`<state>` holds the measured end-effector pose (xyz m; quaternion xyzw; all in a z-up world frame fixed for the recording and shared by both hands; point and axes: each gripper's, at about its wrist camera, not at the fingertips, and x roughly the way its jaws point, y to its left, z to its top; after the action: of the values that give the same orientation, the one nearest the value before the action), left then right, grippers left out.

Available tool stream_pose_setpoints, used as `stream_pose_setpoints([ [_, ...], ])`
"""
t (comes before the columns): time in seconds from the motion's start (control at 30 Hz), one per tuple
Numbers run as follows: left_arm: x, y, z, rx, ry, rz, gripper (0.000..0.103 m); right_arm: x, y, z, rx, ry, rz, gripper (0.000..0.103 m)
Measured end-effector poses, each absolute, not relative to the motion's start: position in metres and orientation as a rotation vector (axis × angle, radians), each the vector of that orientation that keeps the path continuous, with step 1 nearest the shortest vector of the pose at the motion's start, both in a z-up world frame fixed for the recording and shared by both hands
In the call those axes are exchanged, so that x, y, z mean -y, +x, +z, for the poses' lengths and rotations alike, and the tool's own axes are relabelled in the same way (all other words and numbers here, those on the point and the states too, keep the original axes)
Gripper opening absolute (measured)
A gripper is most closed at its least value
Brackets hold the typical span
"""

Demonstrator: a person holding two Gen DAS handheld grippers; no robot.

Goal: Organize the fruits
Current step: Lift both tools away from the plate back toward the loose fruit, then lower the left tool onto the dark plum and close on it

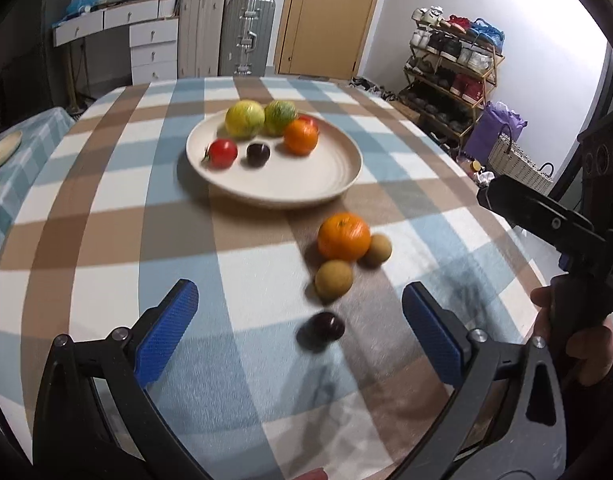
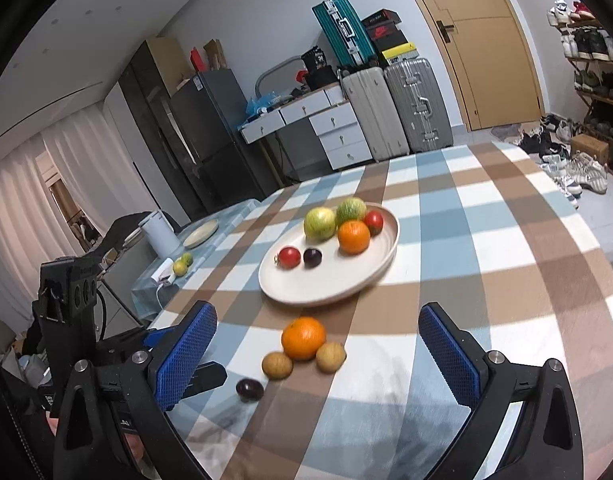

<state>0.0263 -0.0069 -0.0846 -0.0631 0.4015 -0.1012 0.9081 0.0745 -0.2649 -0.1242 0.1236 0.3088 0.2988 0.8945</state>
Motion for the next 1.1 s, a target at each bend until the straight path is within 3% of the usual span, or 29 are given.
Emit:
stream_pose_setpoints([
  [0.47,0.007,0.029,-0.111,-0.899,-0.152,-0.289,0.098,0.255,0.069,-0.156,-0.706,0.233,0.598,0.103],
  [0.83,0.012,0.036,-0.119,-0.957,-0.152,-0.382,0.022,0.259,0.069,-0.162,-0.725,0.259,0.606,0.103],
  [1.1,0.002,0.036,-0.118,-0.942,-0.197,-0.406,0.021,0.26,0.07,-0.163,-0.733,0.273,0.602,0.103],
])
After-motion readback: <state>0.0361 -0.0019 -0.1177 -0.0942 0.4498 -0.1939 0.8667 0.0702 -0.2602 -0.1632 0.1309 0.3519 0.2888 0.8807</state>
